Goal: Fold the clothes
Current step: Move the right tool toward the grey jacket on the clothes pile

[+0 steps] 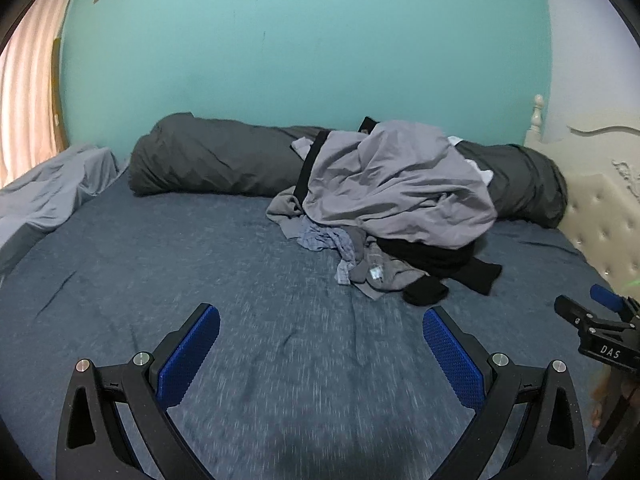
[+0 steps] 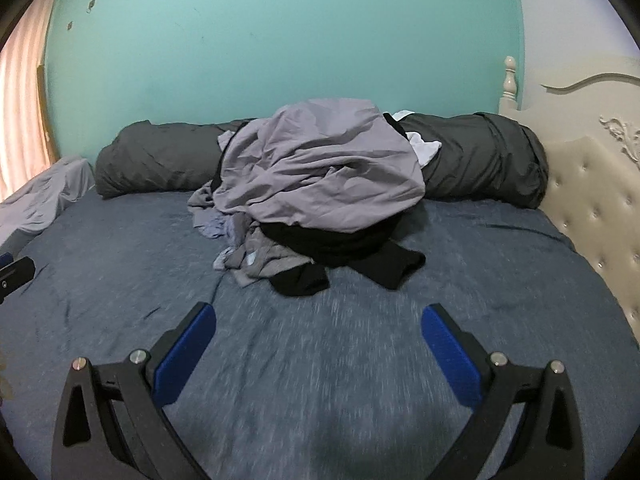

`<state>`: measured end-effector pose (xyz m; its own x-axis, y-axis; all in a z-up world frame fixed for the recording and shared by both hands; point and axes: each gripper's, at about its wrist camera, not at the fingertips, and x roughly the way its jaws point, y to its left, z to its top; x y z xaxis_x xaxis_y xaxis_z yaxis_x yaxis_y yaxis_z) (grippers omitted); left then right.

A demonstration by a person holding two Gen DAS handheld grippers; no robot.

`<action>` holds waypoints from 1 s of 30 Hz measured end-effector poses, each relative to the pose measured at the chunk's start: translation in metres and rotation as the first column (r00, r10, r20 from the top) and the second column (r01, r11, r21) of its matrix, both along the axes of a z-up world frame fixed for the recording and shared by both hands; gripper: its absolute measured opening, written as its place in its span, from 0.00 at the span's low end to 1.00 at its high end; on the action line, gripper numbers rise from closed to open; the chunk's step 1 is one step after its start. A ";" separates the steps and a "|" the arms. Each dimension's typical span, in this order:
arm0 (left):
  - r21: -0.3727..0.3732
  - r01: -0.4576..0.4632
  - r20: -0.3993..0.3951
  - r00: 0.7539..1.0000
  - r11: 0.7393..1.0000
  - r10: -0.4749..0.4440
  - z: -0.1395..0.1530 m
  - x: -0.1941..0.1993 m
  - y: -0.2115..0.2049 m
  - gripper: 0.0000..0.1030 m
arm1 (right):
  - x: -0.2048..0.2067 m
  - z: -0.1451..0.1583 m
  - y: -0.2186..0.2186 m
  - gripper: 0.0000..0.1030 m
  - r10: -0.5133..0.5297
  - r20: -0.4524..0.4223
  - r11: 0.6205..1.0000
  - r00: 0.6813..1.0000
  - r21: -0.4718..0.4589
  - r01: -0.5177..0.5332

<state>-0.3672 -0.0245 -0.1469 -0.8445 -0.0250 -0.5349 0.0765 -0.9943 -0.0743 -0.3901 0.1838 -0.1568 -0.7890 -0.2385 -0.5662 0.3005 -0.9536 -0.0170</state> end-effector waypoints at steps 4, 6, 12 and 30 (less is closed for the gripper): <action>0.025 -0.005 0.031 1.000 1.000 0.004 -0.013 -0.043 -0.005 1.00 | -0.045 -0.011 -0.009 1.00 0.004 0.003 0.999 1.000 0.032 -0.004; 0.024 -0.008 0.039 0.999 1.000 0.007 -0.017 -0.060 -0.006 1.00 | -0.067 -0.017 -0.017 1.00 0.006 0.015 0.999 1.000 0.043 -0.007; 0.066 -0.010 0.092 0.996 0.998 0.004 -0.030 -0.107 -0.011 1.00 | -0.121 -0.032 -0.043 1.00 0.020 0.056 0.998 0.998 0.052 -0.023; 0.123 -0.052 0.187 0.982 0.991 0.028 -0.075 -0.176 -0.059 1.00 | -0.276 -0.102 -0.099 0.84 -0.009 0.163 0.996 0.987 0.090 -0.006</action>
